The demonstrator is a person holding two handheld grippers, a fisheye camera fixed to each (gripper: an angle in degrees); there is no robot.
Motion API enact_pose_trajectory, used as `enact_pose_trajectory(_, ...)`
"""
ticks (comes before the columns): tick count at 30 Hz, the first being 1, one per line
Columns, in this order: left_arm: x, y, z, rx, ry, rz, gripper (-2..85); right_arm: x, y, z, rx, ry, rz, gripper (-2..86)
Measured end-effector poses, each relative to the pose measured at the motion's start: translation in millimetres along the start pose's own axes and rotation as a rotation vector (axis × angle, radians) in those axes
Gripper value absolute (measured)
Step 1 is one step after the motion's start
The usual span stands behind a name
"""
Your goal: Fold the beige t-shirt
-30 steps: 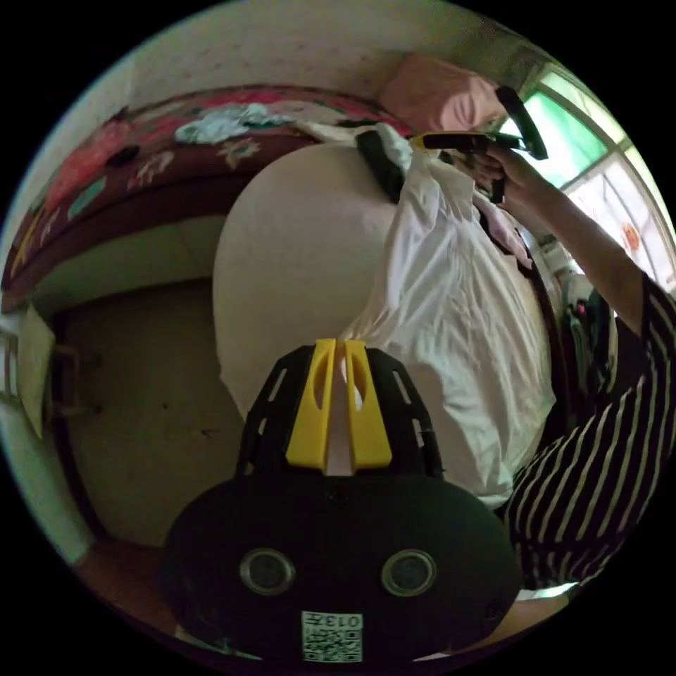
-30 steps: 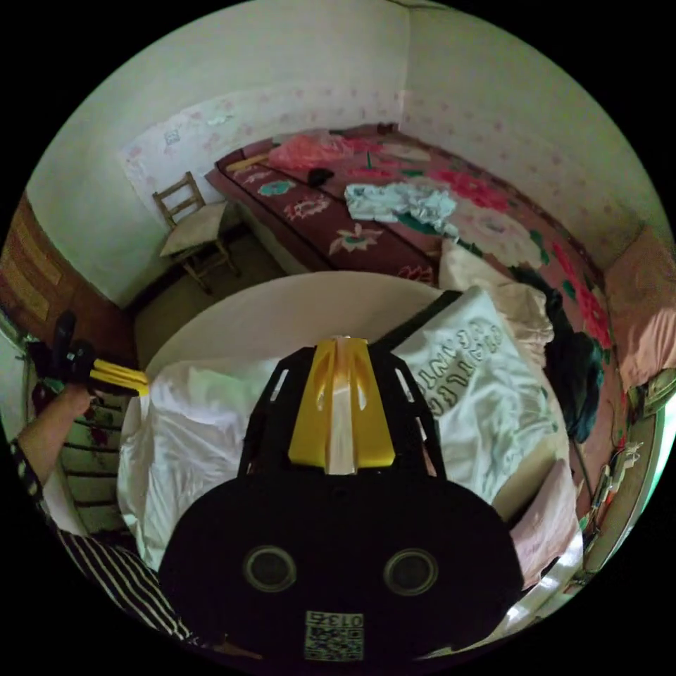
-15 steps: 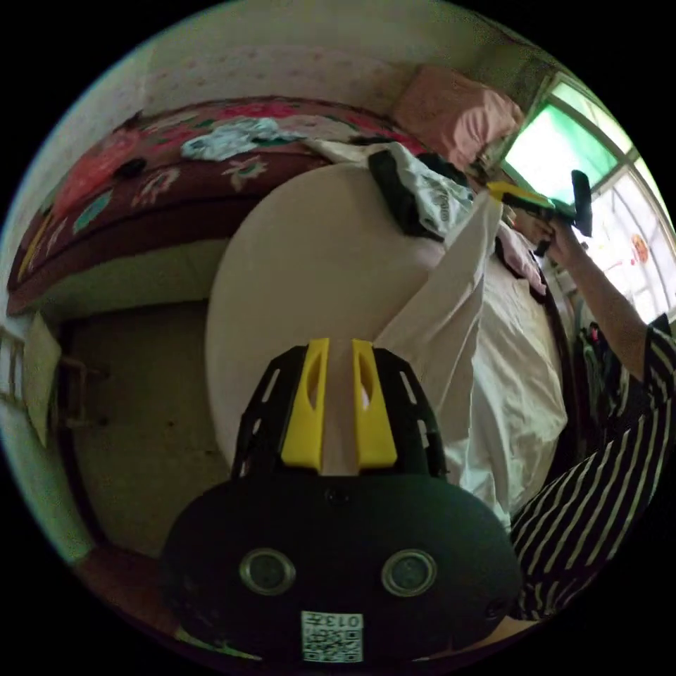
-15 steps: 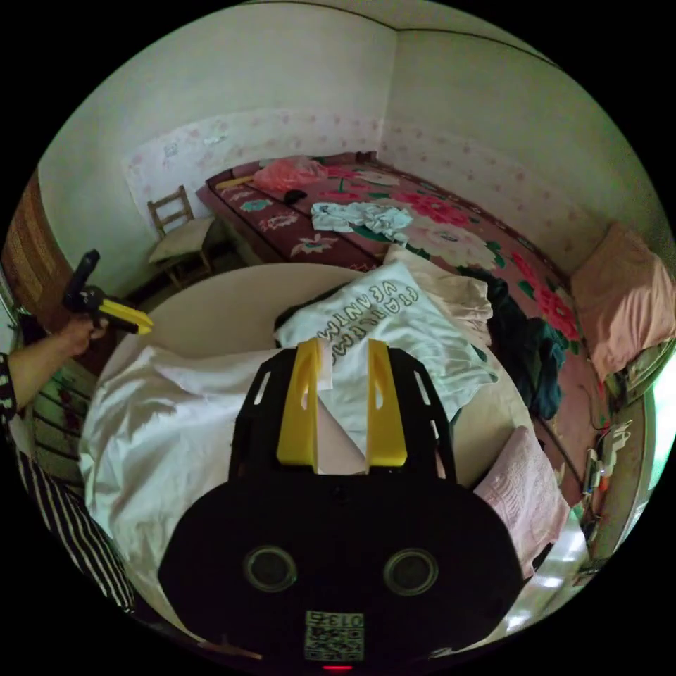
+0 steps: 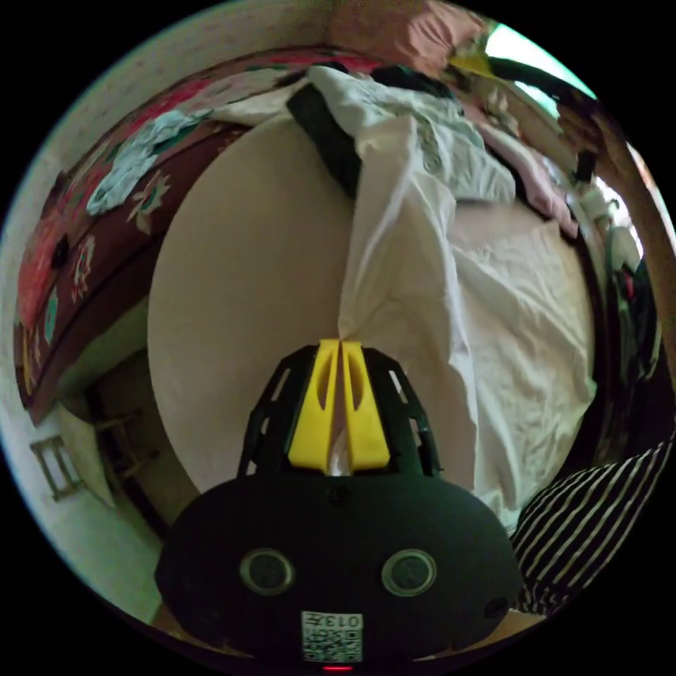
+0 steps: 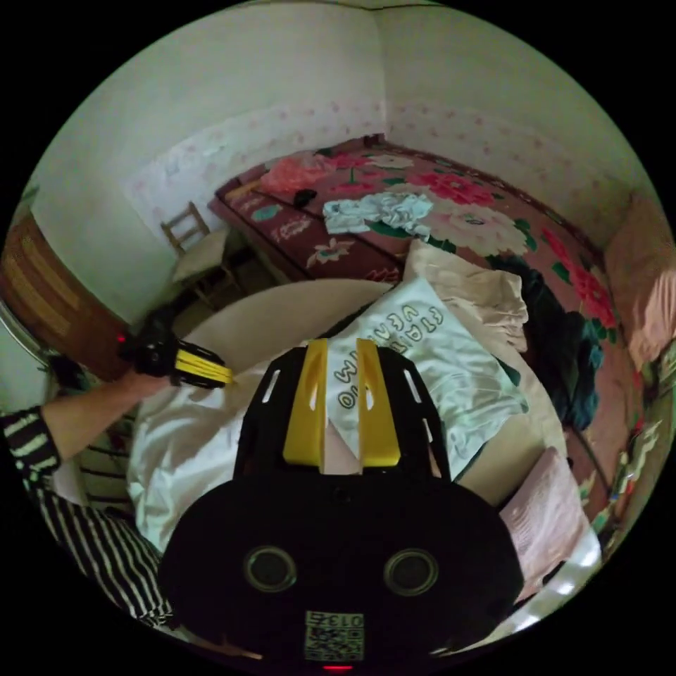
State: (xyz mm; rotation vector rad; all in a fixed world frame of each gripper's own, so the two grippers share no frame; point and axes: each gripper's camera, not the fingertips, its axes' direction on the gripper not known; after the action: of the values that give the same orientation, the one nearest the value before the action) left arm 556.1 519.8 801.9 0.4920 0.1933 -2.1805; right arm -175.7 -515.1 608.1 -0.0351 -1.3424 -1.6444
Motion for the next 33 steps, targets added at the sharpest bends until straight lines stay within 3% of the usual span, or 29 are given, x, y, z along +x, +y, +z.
enact_pose_trajectory(3, -32, 19, -18, 0.121, 0.057, -0.192, 1.0, 44, 41, -53, 0.160, -0.133, 0.085, 1.8)
enact_pose_trajectory(5, -54, 41, -33, 0.238, 0.064, -0.336, 2.4, 62, 85, -75, 0.158, -0.058, 0.118, 1.5)
enact_pose_trajectory(7, -57, 47, -41, 0.335, 0.127, -0.319, 4.4, 84, 161, -87, 0.079, 0.154, 0.199, 2.2)
enact_pose_trajectory(10, -39, 28, -44, 0.320, 0.122, -0.185, 8.5, 107, 258, -83, -0.067, 0.381, 0.357, 3.9)
enact_pose_trajectory(13, -23, 12, -53, 0.370, 0.104, -0.126, 9.4, 120, 321, -64, -0.182, 0.359, 0.488, 5.7)
enact_pose_trajectory(16, -23, 15, -63, 0.470, 0.083, -0.214, 10.8, 121, 341, -48, -0.171, 0.380, 0.541, 7.3)
enact_pose_trajectory(18, -22, 11, -59, 0.439, 0.099, -0.219, 11.5, 124, 344, -36, -0.169, 0.346, 0.557, 7.5)
enact_pose_trajectory(21, -10, -7, -38, 0.254, 0.137, -0.149, 9.0, 120, 344, -11, -0.237, 0.368, 0.518, 5.3)
enact_pose_trajectory(23, 3, -14, -29, 0.199, 0.090, -0.125, 1.8, 114, 347, -6, -0.261, 0.455, 0.489, 2.7)
enact_pose_trajectory(25, 13, -18, -28, 0.198, 0.059, -0.106, 0.8, 105, 354, -10, -0.294, 0.573, 0.445, 2.0)
enact_pose_trajectory(28, 29, -18, -31, 0.254, -0.037, -0.061, 0.4, 100, 371, -28, -0.218, 0.592, 0.359, 2.6)
enact_pose_trajectory(33, 27, -23, -25, 0.237, 0.003, -0.091, 1.7, 126, 402, -25, -0.262, 0.455, 0.387, 7.3)
